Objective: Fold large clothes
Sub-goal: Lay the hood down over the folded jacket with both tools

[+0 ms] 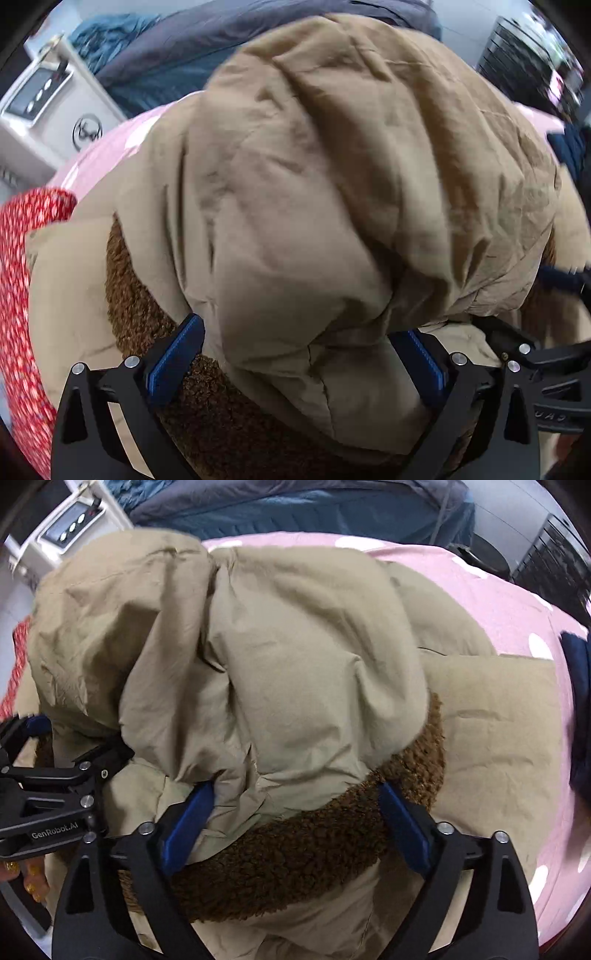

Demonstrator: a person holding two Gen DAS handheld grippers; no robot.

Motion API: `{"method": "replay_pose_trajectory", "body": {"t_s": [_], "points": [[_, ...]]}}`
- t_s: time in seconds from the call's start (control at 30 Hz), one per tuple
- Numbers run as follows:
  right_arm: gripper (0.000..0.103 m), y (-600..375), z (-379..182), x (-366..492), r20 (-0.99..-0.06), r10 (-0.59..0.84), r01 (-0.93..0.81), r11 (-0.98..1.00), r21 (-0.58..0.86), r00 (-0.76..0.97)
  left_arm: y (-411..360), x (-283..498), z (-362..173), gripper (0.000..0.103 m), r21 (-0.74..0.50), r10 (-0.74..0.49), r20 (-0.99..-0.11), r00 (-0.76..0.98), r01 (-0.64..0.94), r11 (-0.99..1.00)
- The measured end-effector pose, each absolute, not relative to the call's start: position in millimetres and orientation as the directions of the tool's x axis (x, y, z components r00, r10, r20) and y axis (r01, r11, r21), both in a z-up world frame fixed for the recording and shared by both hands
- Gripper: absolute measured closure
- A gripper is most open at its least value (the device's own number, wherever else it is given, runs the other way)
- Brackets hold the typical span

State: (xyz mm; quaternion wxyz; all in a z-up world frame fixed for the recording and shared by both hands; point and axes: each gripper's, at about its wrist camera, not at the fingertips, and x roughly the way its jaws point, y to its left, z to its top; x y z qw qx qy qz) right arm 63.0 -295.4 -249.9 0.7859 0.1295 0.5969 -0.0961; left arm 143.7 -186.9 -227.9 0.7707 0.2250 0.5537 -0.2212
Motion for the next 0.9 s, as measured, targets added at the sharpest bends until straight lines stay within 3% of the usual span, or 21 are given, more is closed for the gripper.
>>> {"method": "replay_pose_trajectory", "body": {"t_s": [0.3, 0.9], "points": [[0.006, -296, -269, 75, -0.964, 0.012, 0.235, 0.969, 0.076, 0.265, -188, 140, -242, 0.005, 0.107, -0.150, -0.934, 0.323, 0.656, 0.747], [0.005, -288, -263, 57, -0.941, -0.006, 0.276, 0.957, 0.093, 0.338, -165, 141, -240, 0.005, 0.098, -0.165, -0.927, 0.336, 0.643, 0.760]]}}
